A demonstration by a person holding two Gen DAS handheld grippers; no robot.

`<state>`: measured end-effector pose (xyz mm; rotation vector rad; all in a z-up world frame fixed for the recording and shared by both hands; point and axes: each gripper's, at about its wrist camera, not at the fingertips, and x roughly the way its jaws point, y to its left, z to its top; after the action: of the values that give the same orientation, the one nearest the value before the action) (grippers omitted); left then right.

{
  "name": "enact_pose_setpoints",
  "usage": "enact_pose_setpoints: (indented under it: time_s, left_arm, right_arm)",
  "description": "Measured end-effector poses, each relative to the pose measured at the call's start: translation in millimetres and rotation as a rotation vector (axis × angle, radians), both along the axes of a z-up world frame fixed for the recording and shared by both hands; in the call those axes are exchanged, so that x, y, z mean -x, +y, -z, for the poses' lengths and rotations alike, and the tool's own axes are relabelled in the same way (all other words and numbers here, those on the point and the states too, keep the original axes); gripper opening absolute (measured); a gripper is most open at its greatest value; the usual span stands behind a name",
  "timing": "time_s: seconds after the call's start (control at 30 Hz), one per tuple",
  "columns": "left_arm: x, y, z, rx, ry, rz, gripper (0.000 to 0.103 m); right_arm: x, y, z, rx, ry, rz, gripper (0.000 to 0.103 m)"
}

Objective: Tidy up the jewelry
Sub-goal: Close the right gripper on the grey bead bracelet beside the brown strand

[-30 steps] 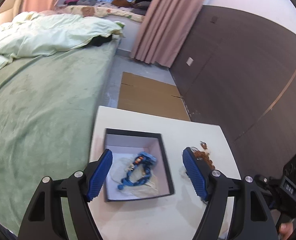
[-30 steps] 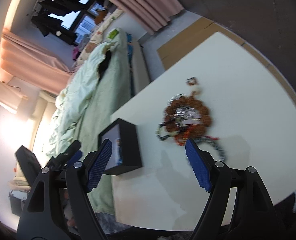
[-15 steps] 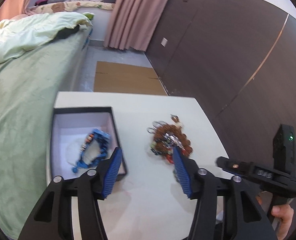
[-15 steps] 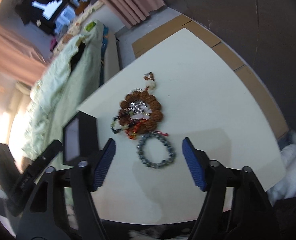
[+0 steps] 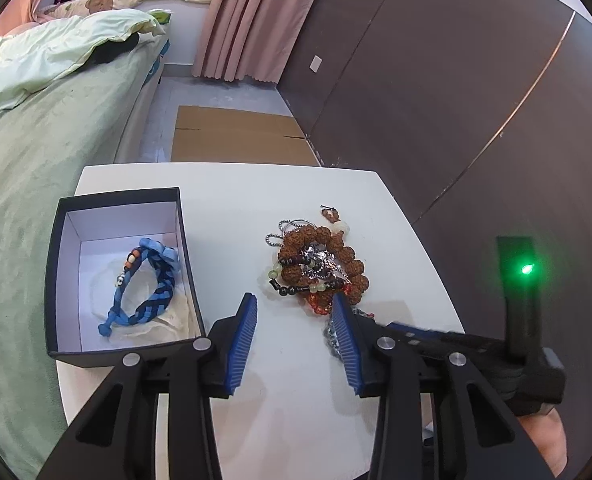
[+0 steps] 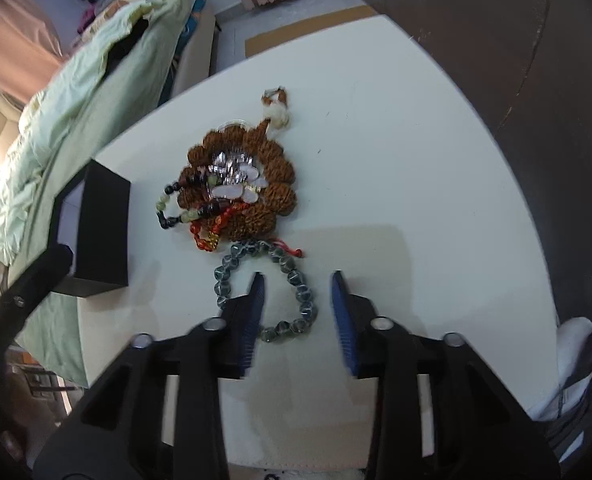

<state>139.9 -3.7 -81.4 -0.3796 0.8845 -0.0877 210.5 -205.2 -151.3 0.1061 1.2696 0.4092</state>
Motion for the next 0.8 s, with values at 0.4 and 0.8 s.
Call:
enact_pose_setpoints:
  time_s: [0.4,0.8]
  left_arm:
    - [-16.7,-11.9,4.3,-0.017,-0.008,0.033,0.036]
    - [-41.4,-47.1,31.4,-0.187,0.027,0.115,0.031]
  right_arm:
    - [-0.5,-15.1,-10.2,-0.021,-0.026,0.018,0.010]
    - [-13.3,-43.8,-42.9,-0.190,-0.058,0.119,0.010]
